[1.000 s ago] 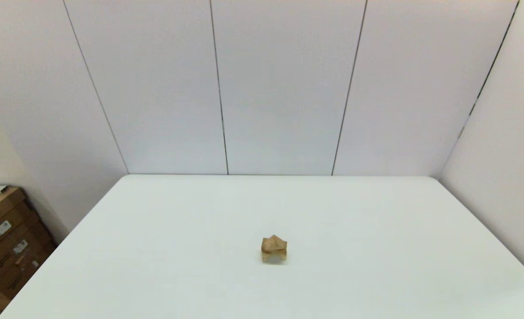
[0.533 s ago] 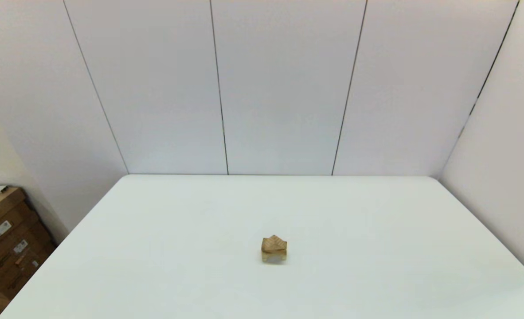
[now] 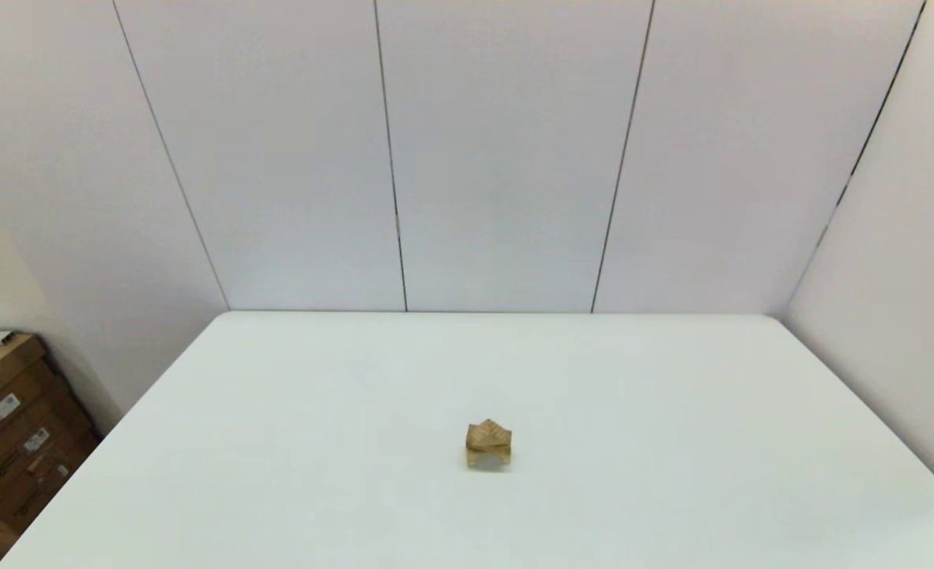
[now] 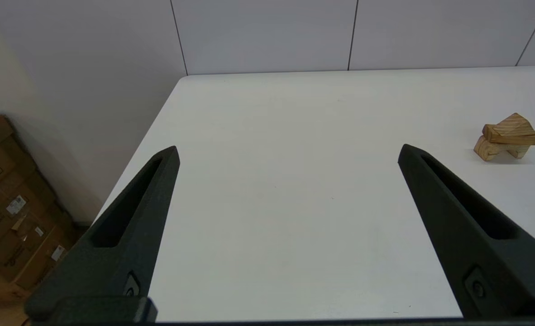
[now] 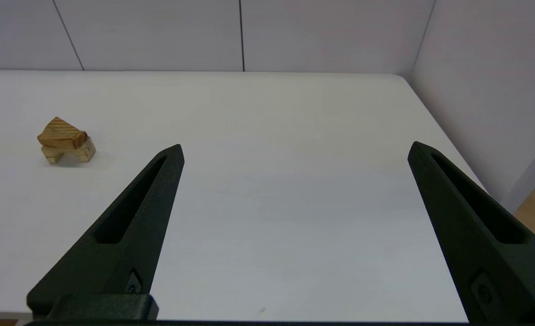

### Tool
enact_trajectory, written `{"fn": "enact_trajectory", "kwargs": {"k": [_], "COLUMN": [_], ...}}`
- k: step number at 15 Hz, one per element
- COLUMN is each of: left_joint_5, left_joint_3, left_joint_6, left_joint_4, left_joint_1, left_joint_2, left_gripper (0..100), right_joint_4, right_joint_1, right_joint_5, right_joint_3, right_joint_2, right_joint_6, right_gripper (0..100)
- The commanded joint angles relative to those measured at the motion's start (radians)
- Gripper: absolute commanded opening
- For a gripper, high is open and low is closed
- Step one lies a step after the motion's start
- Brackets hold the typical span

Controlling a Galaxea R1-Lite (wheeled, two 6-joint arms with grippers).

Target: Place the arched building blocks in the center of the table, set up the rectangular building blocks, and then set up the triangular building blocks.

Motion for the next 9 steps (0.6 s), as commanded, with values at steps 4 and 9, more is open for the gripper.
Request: {"fn": "enact_trajectory", "kwargs": {"k": [4,9], "left_joint_5": [0.000,0.000], "left_joint_3": [0.000,0.000], "left_joint_6": [0.000,0.000], "left_joint_4": [0.000,0.000], "left_joint_1": [0.000,0.000], "left_joint_2": [0.002,0.002], "left_gripper": [100,100], "right_joint_4": [0.000,0.000], "right_joint_1": [0.000,0.000], "right_joint_5": [0.000,0.000], "right_joint_3": [0.000,0.000], "right_joint_2": [0.000,0.000], "right_joint_6": [0.001,0.004], "right_gripper": [100,100]}}
